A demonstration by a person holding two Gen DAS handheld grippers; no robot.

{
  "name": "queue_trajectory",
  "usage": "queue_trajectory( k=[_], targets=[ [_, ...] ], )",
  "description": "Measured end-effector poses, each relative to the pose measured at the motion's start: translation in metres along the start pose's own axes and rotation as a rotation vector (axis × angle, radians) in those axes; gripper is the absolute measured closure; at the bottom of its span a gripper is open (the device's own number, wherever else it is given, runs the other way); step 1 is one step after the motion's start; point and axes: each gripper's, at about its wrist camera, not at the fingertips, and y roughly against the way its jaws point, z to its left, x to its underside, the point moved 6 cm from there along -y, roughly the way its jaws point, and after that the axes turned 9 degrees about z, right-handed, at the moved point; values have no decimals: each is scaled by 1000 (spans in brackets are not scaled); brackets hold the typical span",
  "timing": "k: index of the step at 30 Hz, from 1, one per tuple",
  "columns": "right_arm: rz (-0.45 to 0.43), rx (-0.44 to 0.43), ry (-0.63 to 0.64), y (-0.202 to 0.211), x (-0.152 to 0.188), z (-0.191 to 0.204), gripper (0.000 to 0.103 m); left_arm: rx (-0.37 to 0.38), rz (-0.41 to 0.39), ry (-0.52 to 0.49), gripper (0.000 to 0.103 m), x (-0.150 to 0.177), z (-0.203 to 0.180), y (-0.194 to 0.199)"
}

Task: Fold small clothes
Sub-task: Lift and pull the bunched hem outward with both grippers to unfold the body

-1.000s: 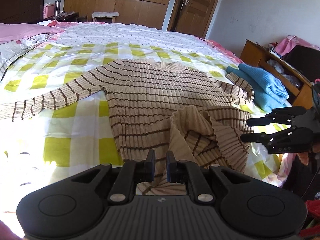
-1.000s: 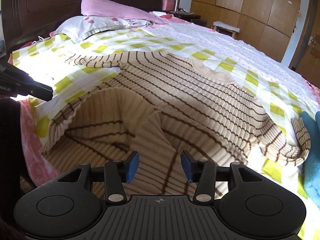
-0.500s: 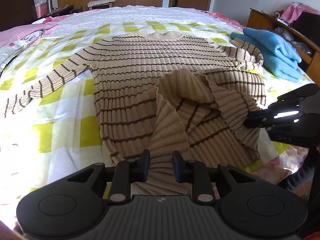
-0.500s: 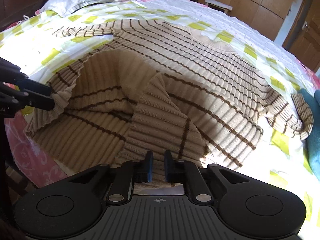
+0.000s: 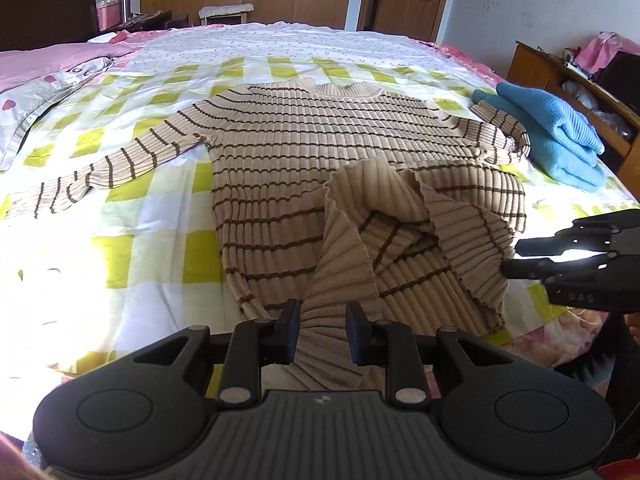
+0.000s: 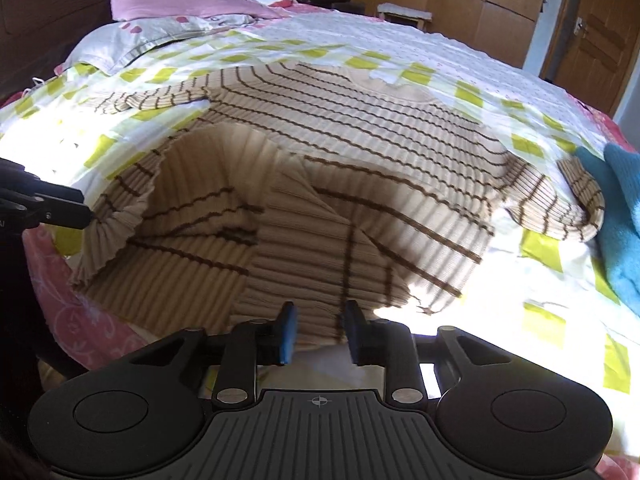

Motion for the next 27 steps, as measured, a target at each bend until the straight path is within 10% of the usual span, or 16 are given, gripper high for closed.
queue_trajectory(
  k=[2, 5, 12, 27],
  targets=[
    [-16, -1, 43, -4, -5, 16, 42, -3, -2, -7, 66, 1, -4, 1],
    [-38, 15, 111, -13, -11, 37, 41, 5, 7, 6, 64, 3, -4, -2],
    [47, 36, -7, -28, -5, 11, 97, 21, -8, 50, 64, 7, 7, 0],
    [117, 174, -307, 48, 67, -85, 102, 44, -29, 34, 63, 11, 5, 12]
  ],
)
